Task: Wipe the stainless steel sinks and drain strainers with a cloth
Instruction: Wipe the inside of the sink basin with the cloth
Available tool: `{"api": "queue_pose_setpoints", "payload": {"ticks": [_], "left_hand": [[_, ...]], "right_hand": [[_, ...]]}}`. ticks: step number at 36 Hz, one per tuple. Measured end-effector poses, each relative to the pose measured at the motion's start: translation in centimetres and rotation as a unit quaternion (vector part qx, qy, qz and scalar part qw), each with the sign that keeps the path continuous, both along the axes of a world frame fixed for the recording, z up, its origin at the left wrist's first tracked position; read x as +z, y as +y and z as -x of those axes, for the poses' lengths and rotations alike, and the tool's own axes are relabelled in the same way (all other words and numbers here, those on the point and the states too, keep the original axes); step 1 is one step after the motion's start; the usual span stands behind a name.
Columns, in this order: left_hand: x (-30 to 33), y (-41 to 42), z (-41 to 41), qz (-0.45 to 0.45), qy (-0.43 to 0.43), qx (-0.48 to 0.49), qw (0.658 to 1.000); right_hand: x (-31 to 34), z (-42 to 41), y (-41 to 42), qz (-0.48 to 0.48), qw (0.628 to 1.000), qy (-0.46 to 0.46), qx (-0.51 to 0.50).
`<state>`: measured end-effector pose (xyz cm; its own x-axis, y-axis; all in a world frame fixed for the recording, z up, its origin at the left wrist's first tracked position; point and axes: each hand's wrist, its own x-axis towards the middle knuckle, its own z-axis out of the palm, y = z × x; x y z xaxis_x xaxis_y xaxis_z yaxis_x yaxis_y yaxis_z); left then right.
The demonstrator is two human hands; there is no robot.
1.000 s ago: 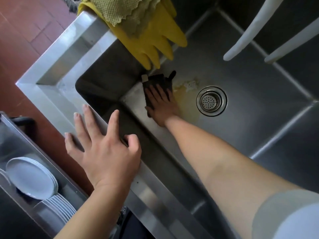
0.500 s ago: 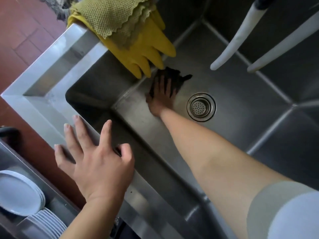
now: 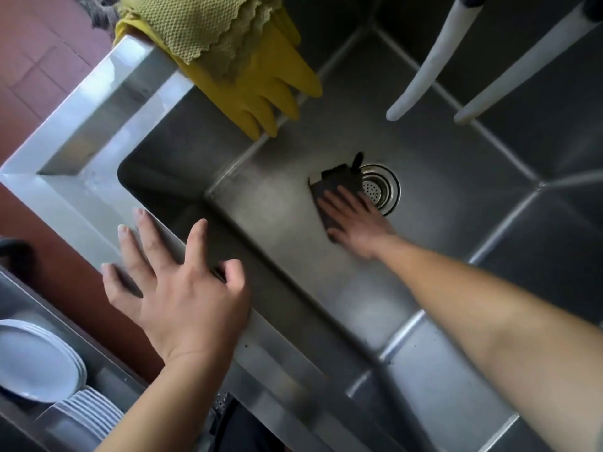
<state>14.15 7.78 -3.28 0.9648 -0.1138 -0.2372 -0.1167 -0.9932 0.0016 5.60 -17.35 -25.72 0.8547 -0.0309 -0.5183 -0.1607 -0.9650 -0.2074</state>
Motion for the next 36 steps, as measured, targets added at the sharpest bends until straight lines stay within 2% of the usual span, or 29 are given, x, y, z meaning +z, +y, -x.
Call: {"api": "queue_pose_setpoints", "payload": {"ticks": [4, 8, 12, 18, 21, 24, 27, 31, 36], "left_hand": [[0.0, 0.0, 0.0, -0.002, 0.002, -0.002, 1.0], [0.0, 0.0, 0.0, -0.007, 0.004, -0.002, 1.0], [-0.1, 0.0, 0.0, -0.011, 0.004, -0.005, 1.0], [0.0, 0.0, 0.0, -0.006, -0.002, -0.005, 1.0], [-0.1, 0.0, 0.0, -0.005, -0.002, -0.008, 1.0], [-0.1, 0.2, 0.1, -0.005, -0.003, -0.009, 1.0], [-0.2, 0.1, 0.0, -0.011, 0.006, -0.009, 1.0], [-0.2, 0.3, 0.1, -0.014, 0.013, -0.007, 1.0], [-0.2, 0.2, -0.1, -0.011, 0.012, -0.013, 1.0]], "right_hand": [[0.4, -3.6, -1.1, 0.006, 0.998, -0.002, -0.064], [0.6, -8.6, 1.5, 0.001, 0.991, -0.008, -0.136], [1.0, -10.8, 7.5, -0.027, 0.992, 0.002, -0.12], [1.2, -4.1, 13.5, -0.105, 0.992, 0.0, -0.074], [1.0, 0.2, 12.6, -0.089, 0.991, 0.018, -0.094], [1.1, 4.3, 10.7, -0.051, 0.985, 0.026, -0.161], [1.4, 7.8, 9.0, -0.015, 0.961, 0.042, -0.274], [1.6, 8.2, 6.5, 0.013, 0.904, 0.045, -0.424], [0.6, 2.3, 1.2, 0.014, 0.8, -0.032, -0.599]]}}
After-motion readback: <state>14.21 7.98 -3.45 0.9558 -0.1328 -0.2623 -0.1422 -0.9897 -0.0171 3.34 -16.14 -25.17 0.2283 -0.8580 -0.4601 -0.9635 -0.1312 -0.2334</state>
